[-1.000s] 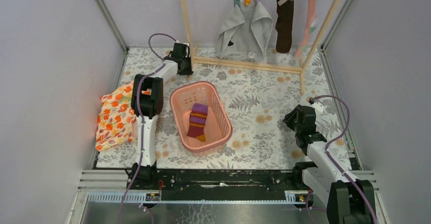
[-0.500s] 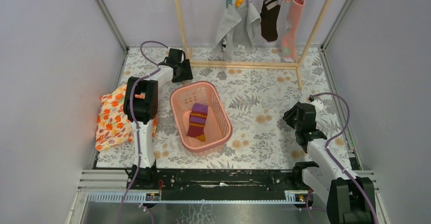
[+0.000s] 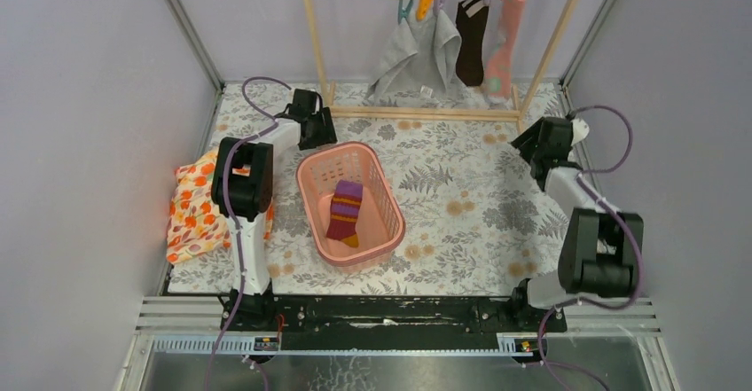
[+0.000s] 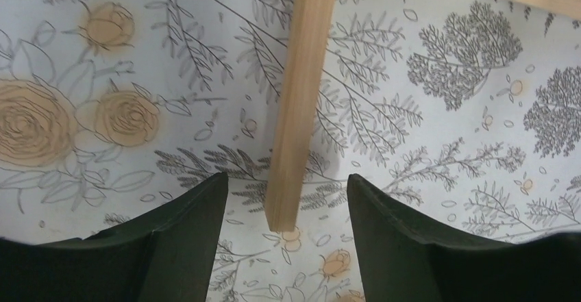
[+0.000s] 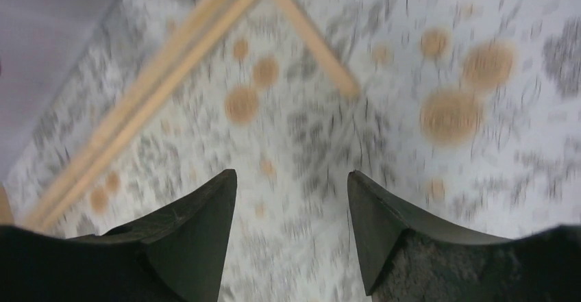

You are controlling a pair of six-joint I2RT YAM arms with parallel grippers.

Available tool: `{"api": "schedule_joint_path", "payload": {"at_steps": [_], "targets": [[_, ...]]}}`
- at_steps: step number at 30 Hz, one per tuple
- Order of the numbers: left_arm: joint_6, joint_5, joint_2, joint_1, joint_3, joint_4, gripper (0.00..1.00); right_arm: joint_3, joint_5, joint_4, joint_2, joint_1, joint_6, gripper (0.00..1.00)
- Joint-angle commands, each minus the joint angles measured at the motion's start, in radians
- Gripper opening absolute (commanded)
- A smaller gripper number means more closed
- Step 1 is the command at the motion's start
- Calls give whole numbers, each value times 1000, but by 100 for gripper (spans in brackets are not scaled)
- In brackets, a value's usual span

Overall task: Clip the socks to the hanger
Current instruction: Adjust the clothesline at the center of the board.

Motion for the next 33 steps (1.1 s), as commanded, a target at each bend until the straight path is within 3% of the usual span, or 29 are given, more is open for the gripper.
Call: {"api": "schedule_joint_path", "payload": {"at_steps": [1,3,5,7,12,22,33], "targets": [[-10,-8,-49,-43,-32,42,72,195,-106,1,192,-65,-78,64],[-1,-20,-60,-62,-50,56,72,312,-201,-57,296,-65,-203,62],[-1,-8,-70,-74,-70,78,72,483,-295,-239,420,-65,-374,62],[-4,9,-77,-79,-91,102,72,636,-241,-374,503,-65,-495,62],[-1,19,-63,-81,-103,123,72,761,-60,-482,603,-65,-610,61],[-1,45,-73,-82,-137,141,72,760,44,-448,651,-77,-614,60],[-26,72,-136,-84,-252,230,71,676,6,-445,638,-77,-533,44]]}}
